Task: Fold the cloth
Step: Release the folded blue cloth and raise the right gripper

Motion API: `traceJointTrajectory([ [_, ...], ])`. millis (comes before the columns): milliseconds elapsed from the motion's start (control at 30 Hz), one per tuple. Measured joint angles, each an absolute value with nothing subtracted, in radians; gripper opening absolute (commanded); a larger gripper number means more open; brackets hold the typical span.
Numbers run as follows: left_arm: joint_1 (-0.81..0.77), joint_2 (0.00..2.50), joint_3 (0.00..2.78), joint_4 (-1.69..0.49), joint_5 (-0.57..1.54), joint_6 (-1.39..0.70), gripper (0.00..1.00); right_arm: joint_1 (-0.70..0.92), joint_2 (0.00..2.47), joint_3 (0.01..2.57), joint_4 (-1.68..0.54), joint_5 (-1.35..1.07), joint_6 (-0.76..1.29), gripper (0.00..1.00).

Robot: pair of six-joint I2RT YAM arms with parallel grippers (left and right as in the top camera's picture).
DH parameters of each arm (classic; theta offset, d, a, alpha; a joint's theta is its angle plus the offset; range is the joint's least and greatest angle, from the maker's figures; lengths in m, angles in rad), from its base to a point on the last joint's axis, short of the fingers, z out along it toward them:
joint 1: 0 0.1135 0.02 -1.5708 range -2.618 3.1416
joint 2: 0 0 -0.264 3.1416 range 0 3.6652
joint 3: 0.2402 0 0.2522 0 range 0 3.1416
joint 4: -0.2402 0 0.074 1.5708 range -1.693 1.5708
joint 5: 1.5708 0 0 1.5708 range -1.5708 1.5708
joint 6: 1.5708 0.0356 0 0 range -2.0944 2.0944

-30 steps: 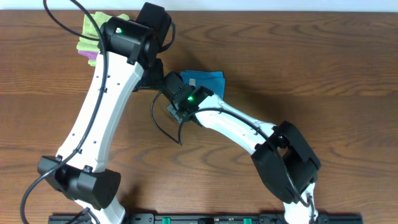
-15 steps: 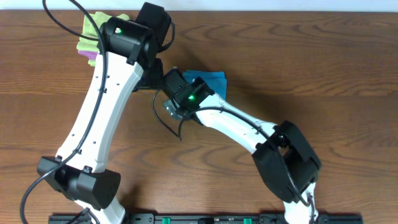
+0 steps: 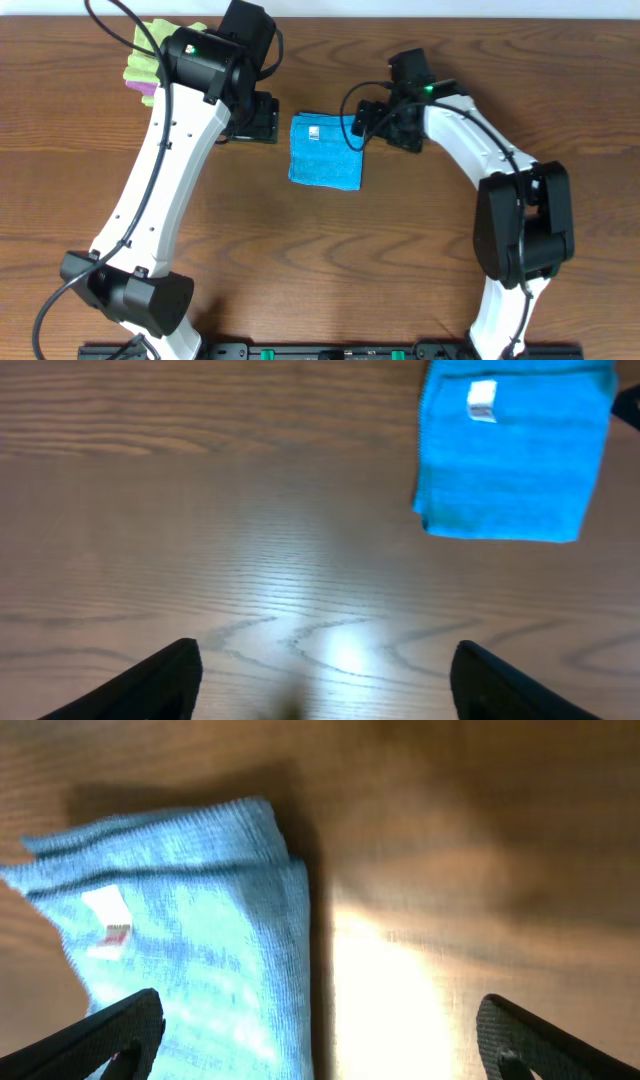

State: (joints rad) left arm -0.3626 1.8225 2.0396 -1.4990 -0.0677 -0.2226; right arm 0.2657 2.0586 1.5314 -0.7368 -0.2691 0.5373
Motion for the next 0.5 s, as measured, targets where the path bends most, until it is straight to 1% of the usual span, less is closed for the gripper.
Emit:
traceJointTrajectory([
  [100,-0.363,1.822,2.040,-1.486,-0.012,-0.189,0.87,0.272,2.059,1.531,-0.755,-0.352,0.560,0.99],
  [233,-0.363,1.821,2.022,-1.459,0.044,-0.157,0.87,0.299,2.059,1.531,-0.804,-0.373,0.562,0.99],
  [300,-0.363,1.821,1.988,-1.443,0.080,-0.147,0.86,0.305,2.059,1.531,-0.841,-0.361,0.539,0.99],
  [400,-0.364,1.821,1.919,-1.414,0.117,-0.132,0.88,0.294,2.053,1.531,-0.917,-0.303,0.466,0.99],
  [433,-0.366,1.821,1.895,-1.405,0.125,-0.130,0.90,0.284,2.041,1.531,-0.953,-0.268,0.430,0.99],
  [500,-0.371,1.822,1.872,-1.402,0.133,-0.130,0.90,0.267,2.003,1.530,-0.987,-0.223,0.373,0.99],
])
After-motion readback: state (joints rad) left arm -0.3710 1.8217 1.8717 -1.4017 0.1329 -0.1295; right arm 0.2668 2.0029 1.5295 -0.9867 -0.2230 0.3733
